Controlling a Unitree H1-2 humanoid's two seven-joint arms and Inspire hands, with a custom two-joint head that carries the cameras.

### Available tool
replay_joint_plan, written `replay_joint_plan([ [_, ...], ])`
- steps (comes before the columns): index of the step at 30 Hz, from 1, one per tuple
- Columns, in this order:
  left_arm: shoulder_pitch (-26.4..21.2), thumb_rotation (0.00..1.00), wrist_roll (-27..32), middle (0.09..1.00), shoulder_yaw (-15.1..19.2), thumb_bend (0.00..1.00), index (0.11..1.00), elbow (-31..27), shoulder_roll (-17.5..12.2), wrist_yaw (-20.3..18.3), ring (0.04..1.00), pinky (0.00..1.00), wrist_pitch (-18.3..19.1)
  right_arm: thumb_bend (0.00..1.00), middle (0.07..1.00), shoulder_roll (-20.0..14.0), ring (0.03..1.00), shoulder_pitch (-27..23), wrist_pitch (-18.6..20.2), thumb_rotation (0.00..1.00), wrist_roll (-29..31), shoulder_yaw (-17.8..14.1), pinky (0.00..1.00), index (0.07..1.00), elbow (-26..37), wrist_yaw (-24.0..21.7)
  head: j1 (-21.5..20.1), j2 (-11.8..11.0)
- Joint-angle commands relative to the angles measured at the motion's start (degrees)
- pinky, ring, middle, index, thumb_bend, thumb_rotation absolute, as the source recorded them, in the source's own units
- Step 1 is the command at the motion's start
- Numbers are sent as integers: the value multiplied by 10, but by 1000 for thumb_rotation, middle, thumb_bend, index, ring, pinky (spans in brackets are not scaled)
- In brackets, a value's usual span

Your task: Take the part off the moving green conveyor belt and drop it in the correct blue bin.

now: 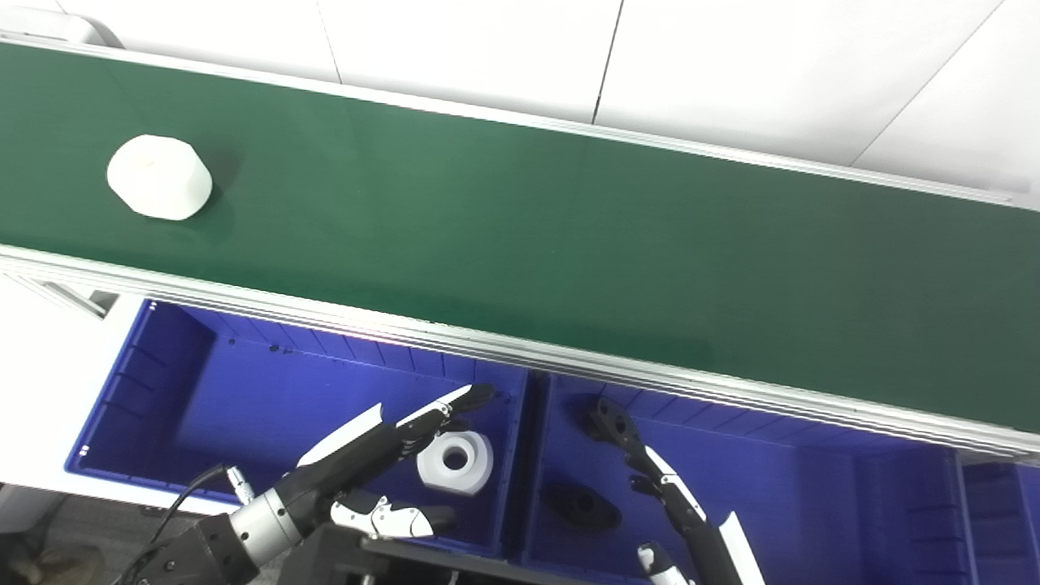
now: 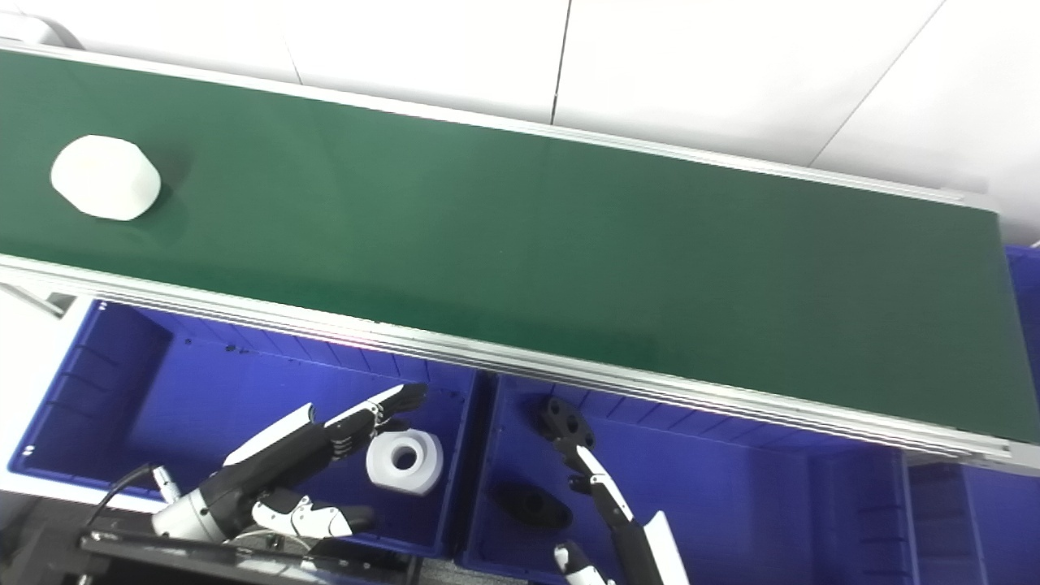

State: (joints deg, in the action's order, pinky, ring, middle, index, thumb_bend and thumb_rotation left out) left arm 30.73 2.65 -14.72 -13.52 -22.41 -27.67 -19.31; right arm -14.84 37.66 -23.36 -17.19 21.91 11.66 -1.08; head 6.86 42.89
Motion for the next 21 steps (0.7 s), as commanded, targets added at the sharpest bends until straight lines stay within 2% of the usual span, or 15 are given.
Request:
replay_joint_plan([
  [1, 0, 489, 6, 1000, 0, 427, 1000, -16, -4, 5, 1000, 949, -8, 549, 932, -5, 907, 3, -35, 1000, 6, 1, 846, 921, 11, 5, 0, 1],
  [7, -13, 483, 28, 1000, -2, 436, 1000, -29, -4, 1, 1000, 967, -3, 552, 933, -9, 908, -2, -35, 1000, 7, 3, 851, 924, 9, 7, 0, 1],
  [9, -20, 503, 30, 1000, -1, 437, 999, -36, -4, 1, 1000, 969, -11, 557, 932, -9, 908, -3, -35, 1000, 10, 2, 852, 923, 8, 6, 0, 1],
  [11, -30, 584, 24, 1000, 2, 447, 992, -53, -6, 3, 999, 961, -16, 566, 934, -9, 907, -3, -35, 1000, 5, 0, 851, 923, 8, 6, -1, -1],
  [13, -48, 618, 21, 999, 7, 452, 985, -75, -8, 5, 990, 944, -19, 570, 936, -10, 906, -5, -35, 1000, 1, 0, 851, 923, 6, 7, -1, -3],
  [21, -127, 641, -14, 986, 24, 443, 974, -135, -20, 1, 961, 905, -16, 565, 937, -18, 907, -11, -35, 1000, 3, 9, 859, 925, -6, 23, 1, -12],
])
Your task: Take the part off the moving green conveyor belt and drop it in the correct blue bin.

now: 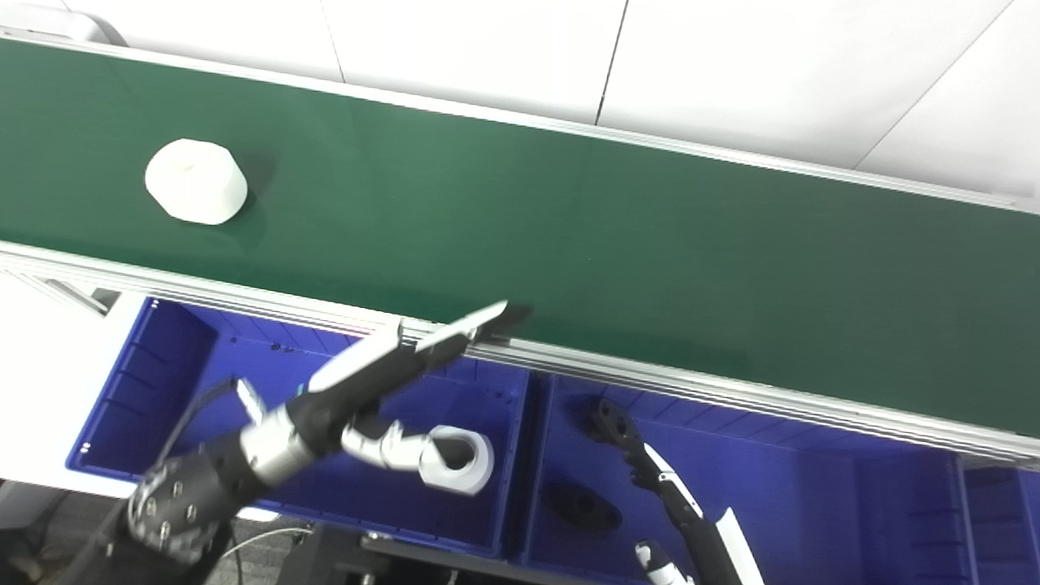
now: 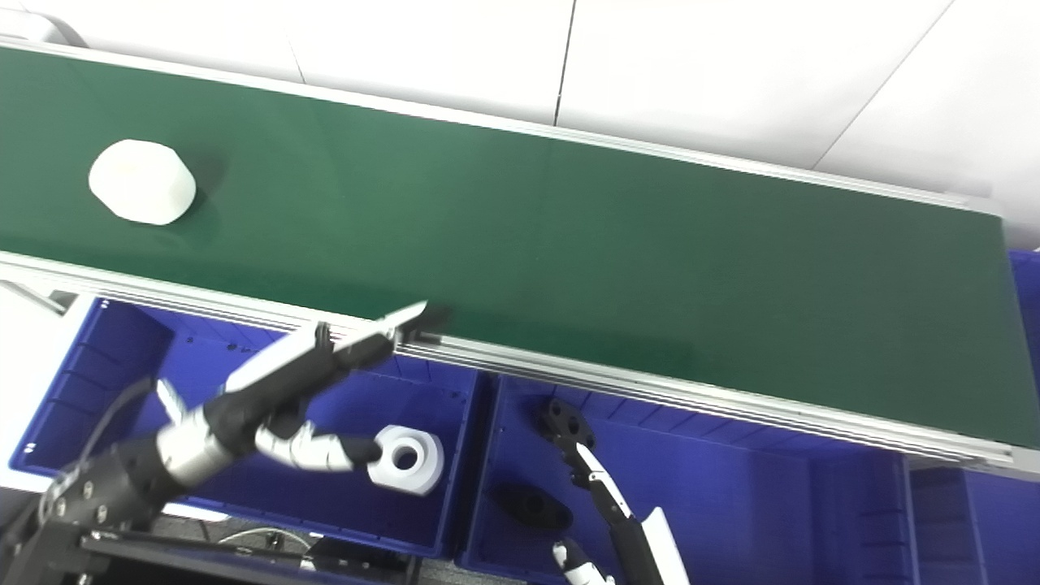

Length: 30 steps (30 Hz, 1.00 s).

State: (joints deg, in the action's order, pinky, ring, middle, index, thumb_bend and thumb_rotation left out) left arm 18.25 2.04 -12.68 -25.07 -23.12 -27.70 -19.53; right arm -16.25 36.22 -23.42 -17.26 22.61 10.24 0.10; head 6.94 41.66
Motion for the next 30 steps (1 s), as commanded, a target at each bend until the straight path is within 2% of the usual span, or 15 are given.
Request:
replay_joint_plan([
  [1, -6, 673, -13, 975, 4, 431, 968, -23, -14, 1, 946, 892, -16, 567, 936, -5, 906, 3, -35, 1000, 5, 3, 856, 925, 8, 13, 1, 0],
  [3, -15, 707, -29, 961, 6, 427, 958, -37, -17, 1, 930, 877, -12, 564, 936, -8, 907, 3, -35, 1000, 5, 5, 857, 925, 7, 16, 3, 0],
  [6, -27, 717, -54, 914, 13, 434, 916, -75, -17, 3, 884, 823, 23, 565, 937, -12, 909, 1, -35, 1000, 4, 9, 857, 926, 3, 21, 6, -2],
  [7, -33, 670, -61, 888, 16, 435, 888, -86, -15, 5, 860, 801, 31, 566, 938, -12, 909, -1, -35, 1000, 5, 10, 857, 927, 2, 23, 7, -3],
  [9, -46, 507, -80, 840, 26, 455, 836, -96, -8, 15, 819, 765, 22, 567, 939, -14, 910, -3, -35, 1000, 4, 12, 857, 927, 1, 24, 9, -4],
  [10, -51, 395, -89, 809, 30, 521, 806, -97, -5, 18, 789, 730, 16, 564, 941, -15, 912, -4, -35, 1000, 4, 13, 859, 929, 1, 25, 10, -4],
  [11, -61, 356, -101, 798, 34, 544, 795, -98, -1, 23, 780, 718, 11, 563, 942, -16, 912, -5, -35, 1000, 4, 13, 860, 930, 1, 25, 11, -5],
  [12, -67, 299, -108, 776, 37, 618, 777, -99, 1, 25, 760, 697, 8, 563, 943, -17, 913, -6, -35, 1000, 5, 14, 862, 931, 1, 25, 11, -5],
  [14, -88, 257, -131, 752, 44, 726, 763, -107, 4, 26, 741, 696, 18, 556, 942, -20, 914, -9, -35, 1000, 7, 17, 865, 931, 0, 27, 12, -6],
  [21, -172, 116, -174, 743, 61, 887, 755, -121, -10, 14, 719, 652, 46, 548, 940, -27, 910, -15, -35, 1000, 8, 25, 863, 929, -1, 33, 13, -9],
  [27, -226, 79, -174, 730, 66, 932, 737, -115, -32, -7, 677, 593, 85, 561, 941, -32, 914, -12, -35, 1000, 12, 27, 868, 930, -5, 38, 11, -11],
  [30, -244, 48, -179, 726, 65, 948, 731, -109, -39, -16, 674, 596, 102, 567, 940, -32, 912, -13, -35, 1000, 16, 27, 865, 927, -7, 39, 5, -14],
])
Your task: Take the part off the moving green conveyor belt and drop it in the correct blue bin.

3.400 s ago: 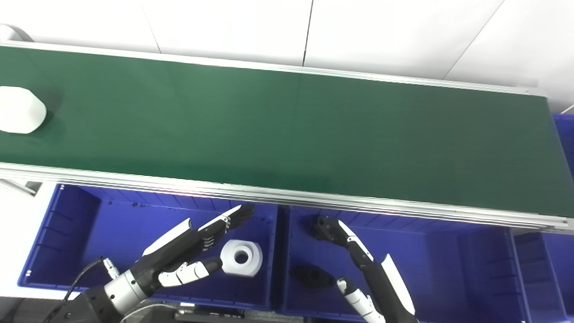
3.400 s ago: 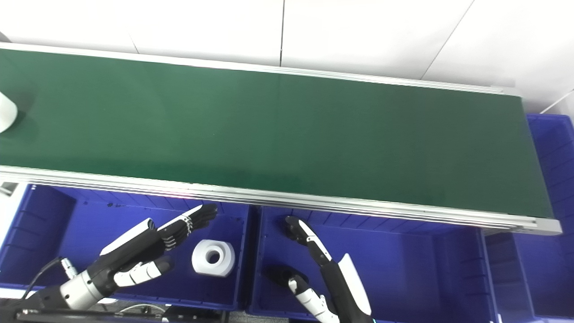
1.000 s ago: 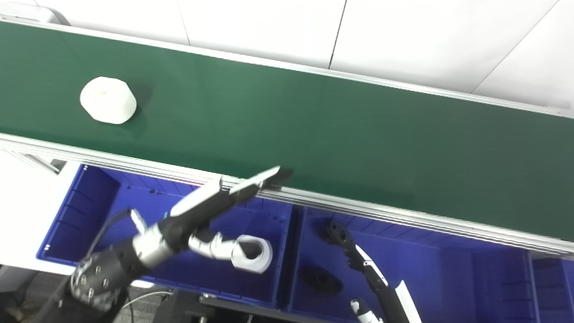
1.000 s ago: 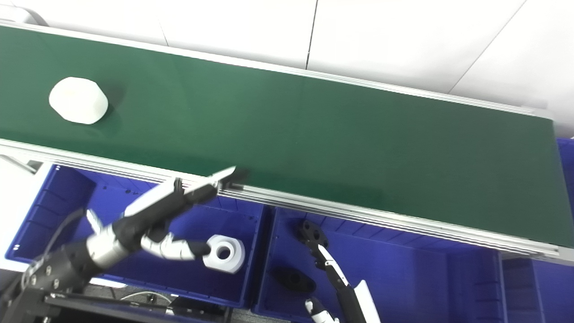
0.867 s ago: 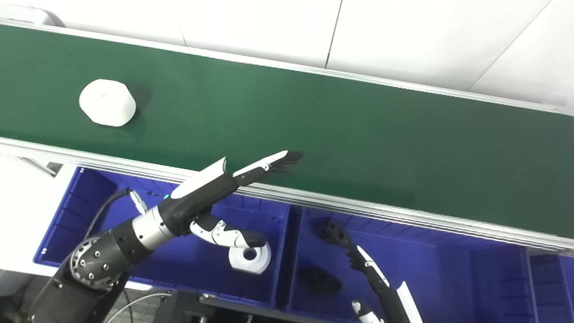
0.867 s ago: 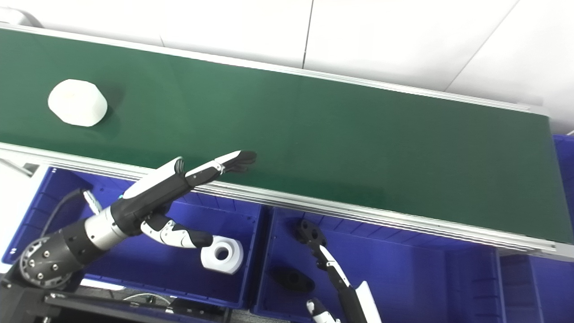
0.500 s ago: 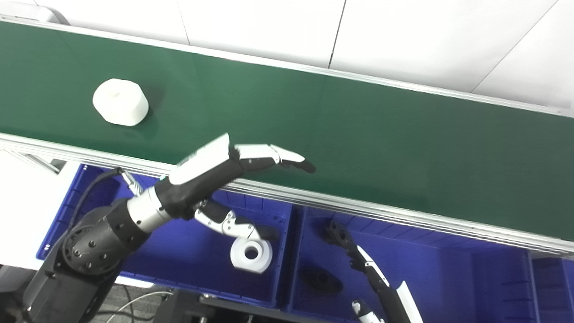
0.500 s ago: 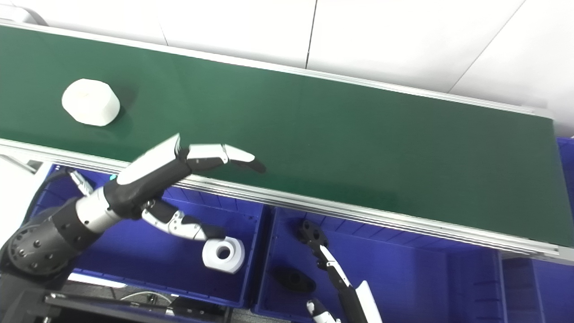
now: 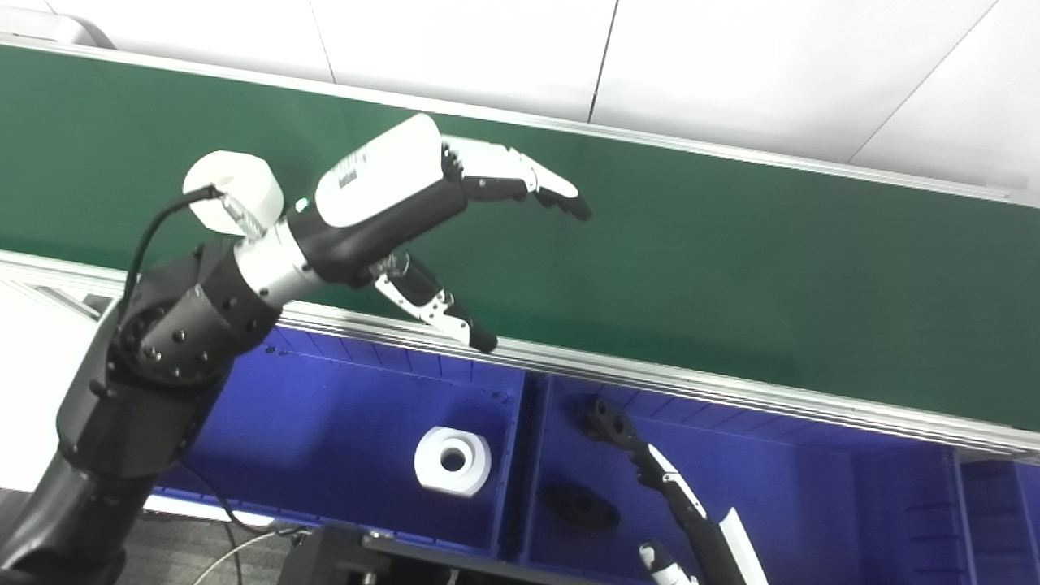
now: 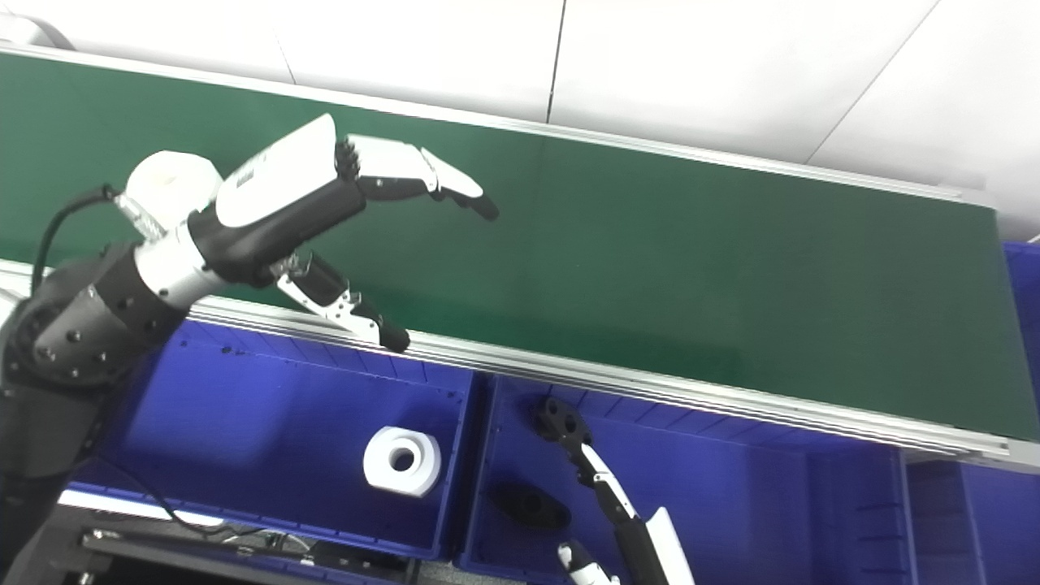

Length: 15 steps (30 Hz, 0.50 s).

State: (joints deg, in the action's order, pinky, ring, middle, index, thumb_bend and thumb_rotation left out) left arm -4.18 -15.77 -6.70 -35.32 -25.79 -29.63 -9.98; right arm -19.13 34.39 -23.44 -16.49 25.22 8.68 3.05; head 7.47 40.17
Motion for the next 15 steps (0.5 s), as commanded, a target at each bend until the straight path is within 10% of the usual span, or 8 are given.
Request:
replay_joint_plan([
  [1, -27, 29, -6, 725, 6, 968, 731, -4, -13, 0, 678, 601, 16, 574, 940, -3, 912, 5, -35, 1000, 10, 0, 861, 925, 7, 10, 0, 0],
  [15, -79, 62, -55, 777, -1, 995, 771, 84, -36, -21, 752, 683, 50, 578, 939, -8, 907, 6, -34, 1000, 1, -8, 854, 926, 8, 16, -4, -5],
])
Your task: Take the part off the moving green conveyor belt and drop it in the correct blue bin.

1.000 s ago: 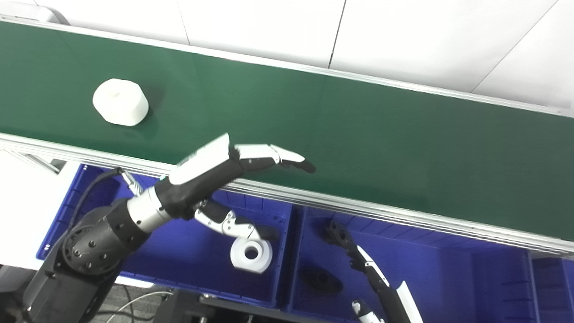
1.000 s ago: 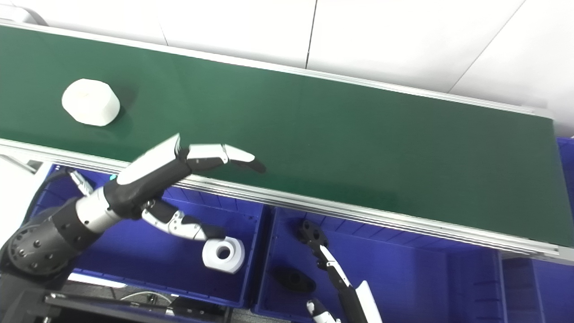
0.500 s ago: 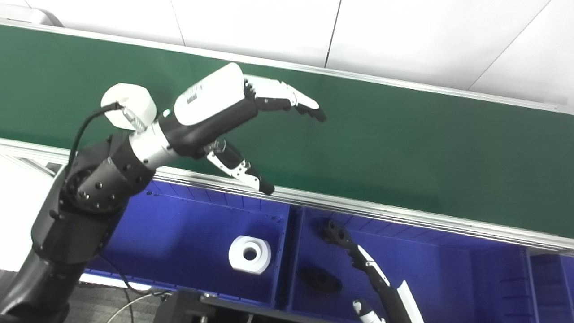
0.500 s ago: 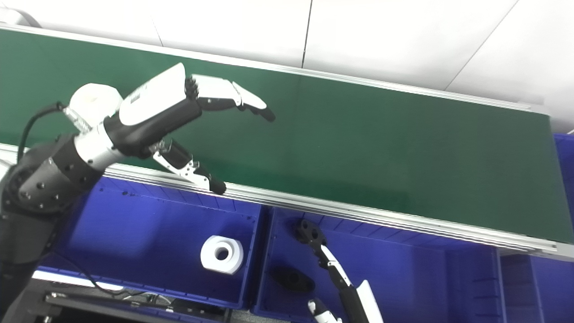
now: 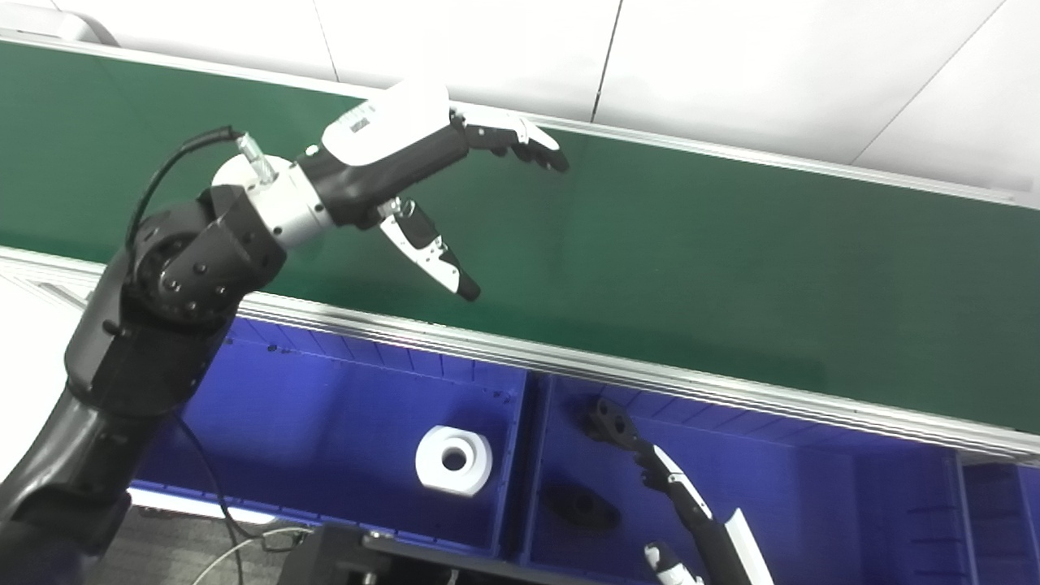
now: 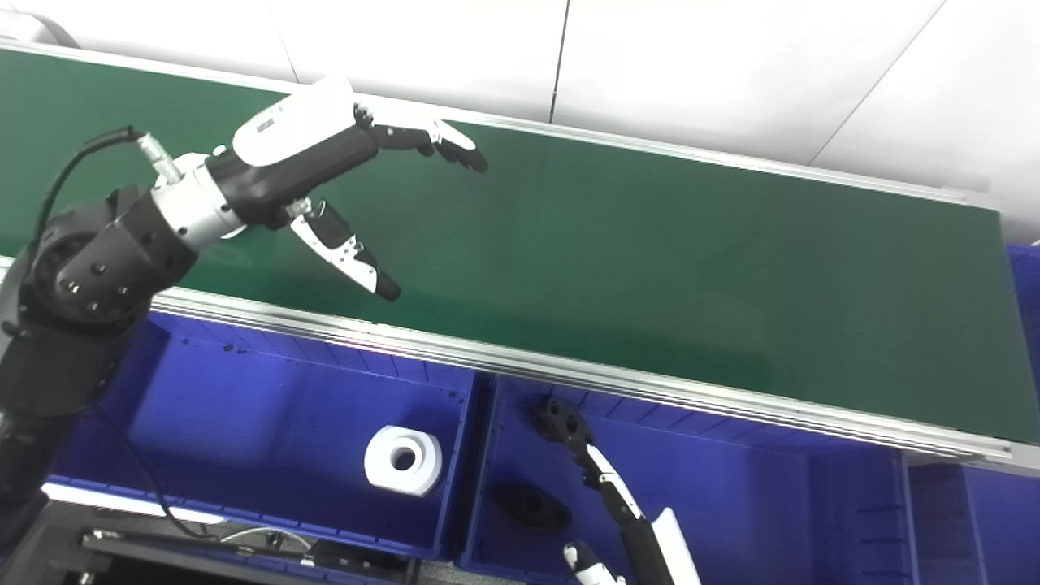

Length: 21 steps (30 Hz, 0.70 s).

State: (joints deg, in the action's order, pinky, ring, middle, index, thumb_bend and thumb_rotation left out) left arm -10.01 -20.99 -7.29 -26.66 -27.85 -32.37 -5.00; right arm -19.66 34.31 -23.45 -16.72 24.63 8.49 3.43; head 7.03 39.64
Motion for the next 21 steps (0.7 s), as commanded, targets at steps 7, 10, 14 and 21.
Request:
replay_joint_plan([
  [7, -27, 62, -19, 789, 1, 1000, 780, 25, -30, 1, 773, 710, 7, 578, 937, -1, 903, 5, -34, 1000, 1, -2, 853, 923, 11, 13, 0, -1],
  [10, -30, 62, -29, 801, -2, 1000, 790, 32, -37, -4, 782, 713, 14, 579, 936, 0, 901, 6, -34, 1000, -1, -4, 849, 923, 12, 12, -2, -1],
  [14, -35, 74, -41, 822, -11, 997, 817, 31, -55, -27, 799, 724, 25, 574, 937, 0, 903, 7, -34, 1000, 0, -3, 854, 924, 11, 12, -1, -1],
  [21, -40, 120, -56, 854, -18, 1000, 850, 35, -75, -51, 817, 719, 35, 583, 933, 4, 904, 13, -34, 1000, 2, -4, 853, 920, 13, 12, 1, 0],
])
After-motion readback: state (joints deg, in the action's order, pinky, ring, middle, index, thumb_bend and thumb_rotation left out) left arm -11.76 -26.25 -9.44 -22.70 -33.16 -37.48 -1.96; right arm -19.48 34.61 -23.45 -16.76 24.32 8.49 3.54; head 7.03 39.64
